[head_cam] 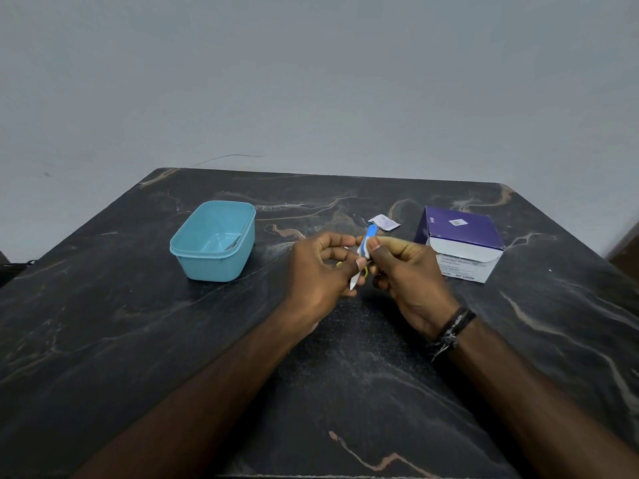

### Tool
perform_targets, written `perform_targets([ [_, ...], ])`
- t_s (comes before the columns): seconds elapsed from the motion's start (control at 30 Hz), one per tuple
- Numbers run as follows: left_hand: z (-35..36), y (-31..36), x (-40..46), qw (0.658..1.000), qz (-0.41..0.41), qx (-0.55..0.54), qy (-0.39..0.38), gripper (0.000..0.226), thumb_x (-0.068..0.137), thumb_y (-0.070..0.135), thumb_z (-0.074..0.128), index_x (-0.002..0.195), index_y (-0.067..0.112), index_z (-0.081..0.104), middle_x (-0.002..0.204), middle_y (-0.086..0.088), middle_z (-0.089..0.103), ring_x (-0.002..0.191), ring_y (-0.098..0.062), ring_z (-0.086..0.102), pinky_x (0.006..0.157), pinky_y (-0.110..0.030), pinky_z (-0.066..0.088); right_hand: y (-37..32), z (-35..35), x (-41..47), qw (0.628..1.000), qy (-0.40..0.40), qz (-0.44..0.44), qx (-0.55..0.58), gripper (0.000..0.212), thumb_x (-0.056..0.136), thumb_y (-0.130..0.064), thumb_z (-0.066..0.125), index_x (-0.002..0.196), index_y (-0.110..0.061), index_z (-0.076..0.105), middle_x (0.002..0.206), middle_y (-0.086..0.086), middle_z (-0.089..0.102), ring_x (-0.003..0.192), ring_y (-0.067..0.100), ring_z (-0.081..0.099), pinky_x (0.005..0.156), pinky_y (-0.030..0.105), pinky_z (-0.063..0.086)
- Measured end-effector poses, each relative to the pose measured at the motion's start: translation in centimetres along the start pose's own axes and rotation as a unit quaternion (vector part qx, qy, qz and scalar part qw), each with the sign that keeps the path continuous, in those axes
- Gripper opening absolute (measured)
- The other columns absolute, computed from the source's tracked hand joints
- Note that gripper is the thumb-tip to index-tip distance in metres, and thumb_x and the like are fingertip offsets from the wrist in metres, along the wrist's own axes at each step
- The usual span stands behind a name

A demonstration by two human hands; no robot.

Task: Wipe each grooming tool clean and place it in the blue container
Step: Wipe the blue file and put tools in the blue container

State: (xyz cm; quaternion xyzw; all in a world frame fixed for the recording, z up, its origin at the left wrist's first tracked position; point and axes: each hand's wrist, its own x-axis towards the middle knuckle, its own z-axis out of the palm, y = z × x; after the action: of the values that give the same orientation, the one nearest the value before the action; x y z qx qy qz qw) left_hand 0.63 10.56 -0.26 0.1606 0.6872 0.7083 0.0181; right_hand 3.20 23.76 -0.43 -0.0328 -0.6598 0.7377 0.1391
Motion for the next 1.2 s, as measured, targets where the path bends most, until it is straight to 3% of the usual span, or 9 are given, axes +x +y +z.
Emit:
perform_targets([
  [0.2, -0.1, 0.1, 0.0, 1.0, 0.003, 0.003, 0.007, 0.035, 0.08, 0.002, 0.075, 0.111, 0.008, 0.06, 0.08, -0.009, 0.074, 0.065, -0.026, 0.073, 0.052, -0.038, 0.059, 0.1, -0.2, 0.0, 0.999, 0.014, -0.004, -0.037, 0.019, 0.091, -0.018, 0.064, 0.089, -0.001, 0.07, 0.064, 0.01, 0.065, 0.049, 0.009, 0.055, 0.044, 0.018, 0.035],
  [0.37, 0.1, -0.1, -0.1, 1.0, 0.005, 0.008, 0.008, 0.038, 0.079, 0.0, 0.076, 0.113, 0.006, 0.059, 0.081, -0.011, 0.073, 0.064, -0.028, 0.071, 0.049, -0.035, 0.058, 0.3, -0.2, 0.2, 0.995, 0.015, 0.008, -0.095, 0.027, 0.095, -0.021, 0.06, 0.086, 0.003, 0.068, 0.06, 0.005, 0.059, 0.047, 0.006, 0.046, 0.044, 0.018, 0.032],
  [0.5, 0.3, -0.1, -0.1, 1.0, 0.0, 0.007, 0.004, 0.039, 0.079, 0.001, 0.076, 0.114, 0.006, 0.059, 0.081, -0.008, 0.074, 0.066, -0.027, 0.072, 0.049, -0.033, 0.057, 0.0, 0.0, 0.1, 0.995, 0.029, -0.002, -0.096, 0.025, 0.096, -0.018, 0.057, 0.082, -0.001, 0.068, 0.055, 0.003, 0.059, 0.045, 0.007, 0.048, 0.042, 0.018, 0.033],
  [0.6, 0.5, -0.1, -0.2, 1.0, -0.006, -0.003, -0.005, 0.039, 0.08, 0.001, 0.076, 0.114, 0.007, 0.058, 0.082, -0.009, 0.074, 0.061, -0.023, 0.069, 0.049, -0.033, 0.058, -0.3, 0.0, 0.2, 0.994, 0.056, -0.011, -0.089, 0.029, 0.097, -0.02, 0.057, 0.085, 0.005, 0.067, 0.053, 0.002, 0.054, 0.045, 0.008, 0.041, 0.042, 0.019, 0.03],
  [0.7, 0.7, -0.2, -0.3, 1.0, -0.011, -0.013, -0.014, 0.039, 0.08, -0.001, 0.074, 0.115, 0.007, 0.057, 0.084, -0.014, 0.072, 0.06, -0.022, 0.067, 0.05, -0.034, 0.057, -0.4, -0.2, 0.3, 0.993, 0.072, -0.025, -0.088, 0.026, 0.096, -0.021, 0.059, 0.082, -0.002, 0.07, 0.056, 0.006, 0.048, 0.048, 0.012, 0.036, 0.042, 0.022, 0.028],
  [0.83, 0.6, -0.2, -0.3, 1.0, -0.006, -0.009, -0.013, 0.039, 0.08, -0.003, 0.074, 0.114, 0.009, 0.058, 0.085, -0.014, 0.072, 0.063, -0.024, 0.068, 0.052, -0.038, 0.059, -0.3, -0.2, 0.0, 0.993, 0.047, -0.038, -0.103, 0.028, 0.095, -0.018, 0.059, 0.074, -0.001, 0.066, 0.047, -0.007, 0.053, 0.044, 0.007, 0.041, 0.042, 0.018, 0.031],
  [1.0, 0.2, -0.4, -0.2, 1.0, -0.011, 0.002, 0.001, 0.035, 0.079, -0.002, 0.074, 0.11, 0.009, 0.061, 0.085, -0.013, 0.072, 0.07, -0.029, 0.072, 0.053, -0.042, 0.06, -0.2, -0.1, -0.2, 0.991, 0.003, -0.047, -0.127, 0.028, 0.095, -0.014, 0.06, 0.069, -0.006, 0.066, 0.049, -0.008, 0.059, 0.042, -0.002, 0.048, 0.045, 0.009, 0.037],
  [1.13, 0.2, -0.3, -0.1, 0.999, -0.03, -0.01, -0.009, 0.032, 0.08, 0.001, 0.075, 0.107, 0.009, 0.061, 0.082, -0.009, 0.074, 0.063, -0.025, 0.07, 0.054, -0.038, 0.059, -0.4, -0.1, 0.1, 0.99, 0.044, -0.042, -0.126, 0.029, 0.094, -0.015, 0.061, 0.066, -0.008, 0.064, 0.045, -0.01, 0.054, 0.04, 0.0, 0.042, 0.043, 0.012, 0.034],
  [1.2, 0.4, -0.2, -0.2, 0.999, -0.04, -0.014, -0.016, 0.032, 0.08, 0.002, 0.076, 0.107, 0.009, 0.061, 0.081, -0.008, 0.074, 0.062, -0.024, 0.069, 0.055, -0.038, 0.058, -0.8, -0.4, 0.4, 0.99, 0.08, -0.048, -0.104, 0.028, 0.094, -0.017, 0.062, 0.07, -0.004, 0.065, 0.049, 0.0, 0.05, 0.043, 0.007, 0.037, 0.042, 0.017, 0.031],
])
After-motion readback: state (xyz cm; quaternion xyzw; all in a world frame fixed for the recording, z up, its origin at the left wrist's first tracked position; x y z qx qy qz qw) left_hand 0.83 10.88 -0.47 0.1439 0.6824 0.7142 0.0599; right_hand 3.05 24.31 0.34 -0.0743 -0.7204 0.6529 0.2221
